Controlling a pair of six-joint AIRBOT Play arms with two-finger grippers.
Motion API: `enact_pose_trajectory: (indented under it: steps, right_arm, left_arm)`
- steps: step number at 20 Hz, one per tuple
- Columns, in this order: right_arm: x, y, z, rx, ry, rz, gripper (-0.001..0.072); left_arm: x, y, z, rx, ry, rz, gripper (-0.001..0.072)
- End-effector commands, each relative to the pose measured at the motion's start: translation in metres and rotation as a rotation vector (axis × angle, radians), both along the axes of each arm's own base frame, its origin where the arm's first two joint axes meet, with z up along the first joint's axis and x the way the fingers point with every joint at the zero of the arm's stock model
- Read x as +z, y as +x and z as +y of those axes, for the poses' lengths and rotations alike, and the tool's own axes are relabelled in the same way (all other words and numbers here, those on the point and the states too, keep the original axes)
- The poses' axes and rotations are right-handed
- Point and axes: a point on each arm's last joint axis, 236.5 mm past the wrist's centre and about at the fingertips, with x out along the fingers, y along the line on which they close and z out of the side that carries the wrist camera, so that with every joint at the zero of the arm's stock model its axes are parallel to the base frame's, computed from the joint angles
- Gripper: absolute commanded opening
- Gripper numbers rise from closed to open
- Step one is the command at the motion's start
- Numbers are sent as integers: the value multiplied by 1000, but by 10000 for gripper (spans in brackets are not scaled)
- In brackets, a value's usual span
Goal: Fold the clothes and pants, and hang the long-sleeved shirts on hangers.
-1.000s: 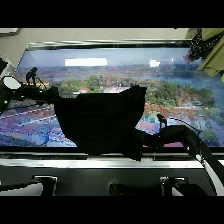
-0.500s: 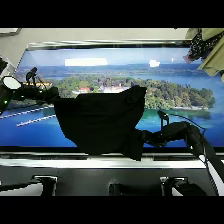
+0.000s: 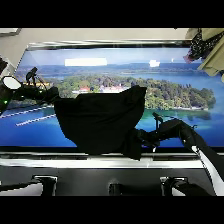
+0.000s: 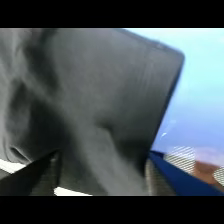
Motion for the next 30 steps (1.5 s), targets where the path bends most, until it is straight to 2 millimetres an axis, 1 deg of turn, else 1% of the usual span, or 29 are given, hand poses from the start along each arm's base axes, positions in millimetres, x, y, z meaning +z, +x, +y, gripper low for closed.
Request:
enact_pose_trajectory:
  steps: [1,2,3,4,5,6,7,8,9,10,11,12,13,14,15,16,17,18,19,20,22,23,24,25,26,27,28,29,30]
  right_arm:
    - [2,5,10,-14,51,-10,401]
    - [3,5,11,-15,56,-8,247]
    - [5,5,13,-15,65,-8,71]
    - [10,7,14,-17,73,-25,29]
    - [17,10,15,-10,77,-56,28]
    - [31,15,16,-1,85,-98,26]
    - [48,22,17,11,93,-151,26]
    - [74,31,18,21,99,-220,26]
    - [104,42,18,25,99,-298,26]
    - [139,53,16,25,88,-393,26]
    - [183,64,9,18,63,-512,26]
    - [231,70,-1,0,23,-639,25]
    - [280,72,-12,-27,-14,-771,26]
    - [334,67,-26,-65,-56,-913,26]
    - [382,56,-40,-108,-89,-1039,26]
    - [432,37,-54,-154,-117,-1169,26]
    - [473,16,-65,-191,-134,-1282,26]
    - [510,-8,-77,-242,-147,-1381,26]
    - [540,-31,-89,-294,-152,-1460,26]
    - [562,-51,-99,-345,-153,-1519,26]
    - [594,-80,-118,-430,-171,-1608,26]
    - [603,-86,-128,-472,-185,-1626,26]
    - [607,-87,-137,-516,-201,-1630,26]
    - [606,-80,-143,-543,-220,-1619,26]
    - [602,-68,-146,-556,-238,-1590,26]
    - [594,-49,-147,-557,-258,-1549,26]
    - [582,-26,-146,-547,-280,-1496,26]
    - [566,2,-143,-535,-295,-1428,26]
    - [544,35,-140,-517,-316,-1341,27]
  left_arm:
    - [1,0,0,0,0,-1,18]
    - [1,0,0,0,0,-2,17]
    - [1,0,0,-1,0,-1,17]
    - [1,-1,-1,-2,-1,1,17]
    - [1,-1,-1,-6,-2,5,17]
    - [4,-3,-1,-10,-3,8,17]
    - [10,-3,0,-15,-3,5,17]
    - [21,-1,3,-13,-2,-14,17]
    - [39,2,8,-7,3,-53,16]
    - [61,6,15,4,9,-104,16]
    - [92,8,23,18,20,-170,16]
    - [124,7,33,37,33,-241,17]
    - [162,2,44,67,46,-321,16]
    - [199,-6,54,104,58,-399,16]
    - [236,-20,63,136,77,-486,16]
    - [270,-37,70,176,89,-563,17]
    - [298,-55,73,213,95,-624,16]
    - [322,-76,74,245,101,-683,17]
    - [342,-96,73,271,107,-734,16]
    - [360,-117,70,290,112,-787,16]
    - [387,-150,66,344,112,-867,16]
    - [399,-163,67,383,116,-908,16]
    - [410,-174,70,411,135,-948,16]
    - [416,-179,75,431,161,-974,16]
    - [417,-181,80,444,182,-982,16]
    - [414,-177,83,448,190,-970,16]
    - [407,-170,85,447,184,-945,16]
    - [397,-160,87,443,174,-908,15]
    - [382,-146,90,436,159,-857,15]
